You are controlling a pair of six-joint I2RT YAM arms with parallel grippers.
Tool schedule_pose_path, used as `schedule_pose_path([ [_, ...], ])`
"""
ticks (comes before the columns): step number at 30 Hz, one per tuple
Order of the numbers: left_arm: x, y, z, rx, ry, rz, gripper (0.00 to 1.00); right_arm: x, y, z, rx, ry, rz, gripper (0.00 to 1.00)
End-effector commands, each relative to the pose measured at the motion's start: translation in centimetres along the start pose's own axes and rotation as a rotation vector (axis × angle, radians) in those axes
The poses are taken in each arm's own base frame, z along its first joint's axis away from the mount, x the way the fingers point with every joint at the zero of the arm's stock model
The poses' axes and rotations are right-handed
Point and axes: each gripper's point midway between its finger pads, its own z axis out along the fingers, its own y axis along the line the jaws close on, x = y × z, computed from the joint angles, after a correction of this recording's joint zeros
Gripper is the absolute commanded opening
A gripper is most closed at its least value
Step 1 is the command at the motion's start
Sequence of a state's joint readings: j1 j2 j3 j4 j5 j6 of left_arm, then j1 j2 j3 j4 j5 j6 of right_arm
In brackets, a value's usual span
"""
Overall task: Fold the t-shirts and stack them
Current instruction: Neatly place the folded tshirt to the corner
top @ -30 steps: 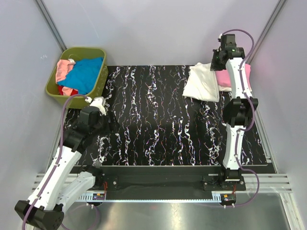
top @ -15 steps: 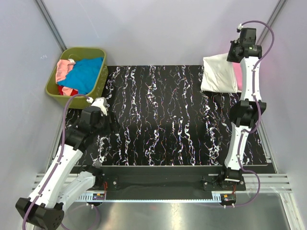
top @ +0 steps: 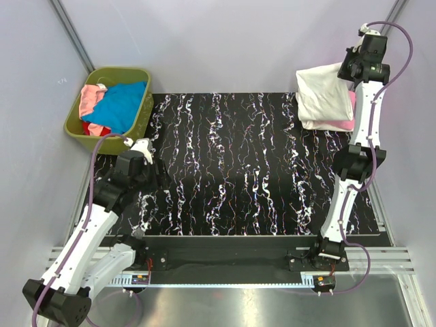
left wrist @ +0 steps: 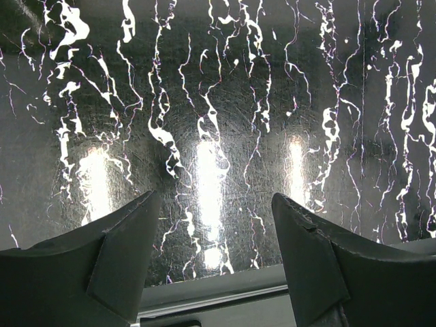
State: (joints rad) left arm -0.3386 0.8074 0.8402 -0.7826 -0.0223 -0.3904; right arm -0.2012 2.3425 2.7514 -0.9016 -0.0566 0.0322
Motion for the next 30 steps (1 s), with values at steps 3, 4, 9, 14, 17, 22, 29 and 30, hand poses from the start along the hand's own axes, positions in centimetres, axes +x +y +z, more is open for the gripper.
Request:
schedule_pose_path([
  [3,-1.0,-0.3,0.4,0.013,-0.041,-0.004,0.72,-7.6,0.5,-4.3,-0.056,-0.238,0.038,0.00],
  [4,-1.0,-0.3,0.4,0.014,-0.040,-0.005,0.72,-7.8,0.1,-4.4,-0.052,-0.243,0.050,0.00],
  [9,-0.9,-0.3,0.5,0.012,-0.036,-0.004,0.72,-8.8,0.1,-5.7,-0.072,-0.269,0.075,0.00],
  [14,-0.9,-0.3,0.5,0.012,-0.035,-0.003,0.72,-8.5,-0.2,-5.2,-0.079,-0.261,0.092,0.00],
  [17,-0.9,-0.3,0.6,0.011,-0.033,-0.004,0.72,-8.3,-0.5,-4.7,-0.079,-0.256,0.102,0.00],
  [22,-0.7,-0.2,0.8,0.008,-0.021,-0.002,0.72,-7.6,-2.2,-2.1,-0.078,-0.257,0.138,0.00],
  [29,-0.6,-0.1,1.0,-0.001,-0.012,-0.007,0.72,-2.3,-5.4,5.2,-0.084,-0.166,0.223,0.00],
  [30,-0.6,-0.1,1.1,-0.004,-0.011,-0.007,0.72,-0.4,-5.9,7.1,-0.079,-0.134,0.234,0.00],
])
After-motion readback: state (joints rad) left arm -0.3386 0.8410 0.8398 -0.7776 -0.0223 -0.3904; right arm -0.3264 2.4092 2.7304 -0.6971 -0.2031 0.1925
